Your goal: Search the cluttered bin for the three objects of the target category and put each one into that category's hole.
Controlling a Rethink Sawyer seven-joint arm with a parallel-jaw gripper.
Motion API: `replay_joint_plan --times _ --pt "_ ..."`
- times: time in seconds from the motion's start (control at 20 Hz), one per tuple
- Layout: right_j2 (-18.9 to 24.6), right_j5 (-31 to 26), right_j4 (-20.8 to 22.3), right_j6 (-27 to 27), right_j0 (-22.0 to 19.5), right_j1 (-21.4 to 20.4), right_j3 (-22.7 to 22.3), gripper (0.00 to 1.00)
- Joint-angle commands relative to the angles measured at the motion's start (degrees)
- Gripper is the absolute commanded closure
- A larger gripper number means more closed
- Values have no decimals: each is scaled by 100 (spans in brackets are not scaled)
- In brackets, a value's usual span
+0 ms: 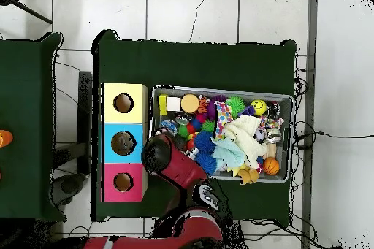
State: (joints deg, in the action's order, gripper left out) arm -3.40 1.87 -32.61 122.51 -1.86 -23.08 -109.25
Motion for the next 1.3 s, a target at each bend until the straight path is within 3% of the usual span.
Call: replay_joint_plan --times 0.05,0.55,1.3 --pt "1188 816 541 1289 -713 856 -149 0" --pt "1456 1648 933 1471 -982 1793 327 0" --pt "1346 2017 925 1678 -830 1783 304 0"
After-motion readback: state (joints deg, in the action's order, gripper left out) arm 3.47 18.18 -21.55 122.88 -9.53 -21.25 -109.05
